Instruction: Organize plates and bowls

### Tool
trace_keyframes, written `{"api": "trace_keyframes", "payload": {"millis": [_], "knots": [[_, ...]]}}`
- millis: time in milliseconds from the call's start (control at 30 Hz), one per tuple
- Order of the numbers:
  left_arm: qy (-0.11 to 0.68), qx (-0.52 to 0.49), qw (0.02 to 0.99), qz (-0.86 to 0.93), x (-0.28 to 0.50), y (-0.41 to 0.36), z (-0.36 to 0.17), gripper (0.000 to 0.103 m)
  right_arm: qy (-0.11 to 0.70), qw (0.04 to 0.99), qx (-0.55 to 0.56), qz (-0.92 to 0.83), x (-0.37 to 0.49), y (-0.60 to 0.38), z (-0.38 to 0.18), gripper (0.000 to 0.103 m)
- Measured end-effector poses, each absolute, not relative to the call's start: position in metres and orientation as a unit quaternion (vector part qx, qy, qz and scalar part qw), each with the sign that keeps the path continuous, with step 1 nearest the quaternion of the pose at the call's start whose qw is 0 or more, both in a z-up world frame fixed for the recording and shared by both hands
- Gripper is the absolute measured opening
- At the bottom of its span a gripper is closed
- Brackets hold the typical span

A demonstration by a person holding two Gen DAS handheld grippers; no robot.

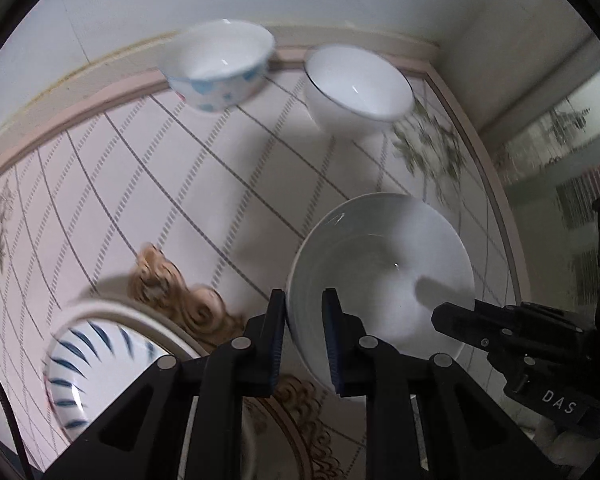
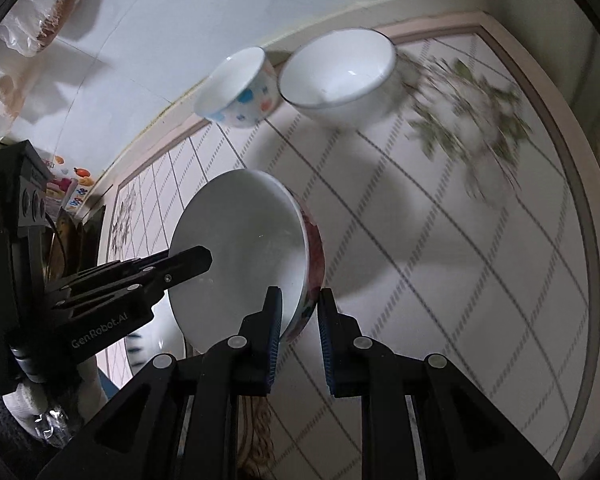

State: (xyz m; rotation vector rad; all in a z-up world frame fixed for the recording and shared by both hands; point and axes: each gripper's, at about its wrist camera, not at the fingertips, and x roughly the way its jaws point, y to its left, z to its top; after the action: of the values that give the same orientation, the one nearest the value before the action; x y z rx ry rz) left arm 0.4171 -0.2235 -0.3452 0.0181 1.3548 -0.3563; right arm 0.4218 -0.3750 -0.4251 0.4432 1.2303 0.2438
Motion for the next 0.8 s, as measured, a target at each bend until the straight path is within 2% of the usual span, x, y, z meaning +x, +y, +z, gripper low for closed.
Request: {"api": "trace_keyframes", "payload": {"millis": [300, 800], "knots": [[0.653, 0.021, 0.737, -0.17, 0.393, -0.241, -0.374, 0.016, 0.597, 0.766, 0.216, 0.101, 0.378, -0.402, -0.452, 0.02], [0.65, 0.044, 0.743, -0.156, 0.39, -0.249, -0.375, 0.016, 0.607, 0.756, 0.217, 0.11, 0.375, -0.406, -0.46, 0.02]]}}
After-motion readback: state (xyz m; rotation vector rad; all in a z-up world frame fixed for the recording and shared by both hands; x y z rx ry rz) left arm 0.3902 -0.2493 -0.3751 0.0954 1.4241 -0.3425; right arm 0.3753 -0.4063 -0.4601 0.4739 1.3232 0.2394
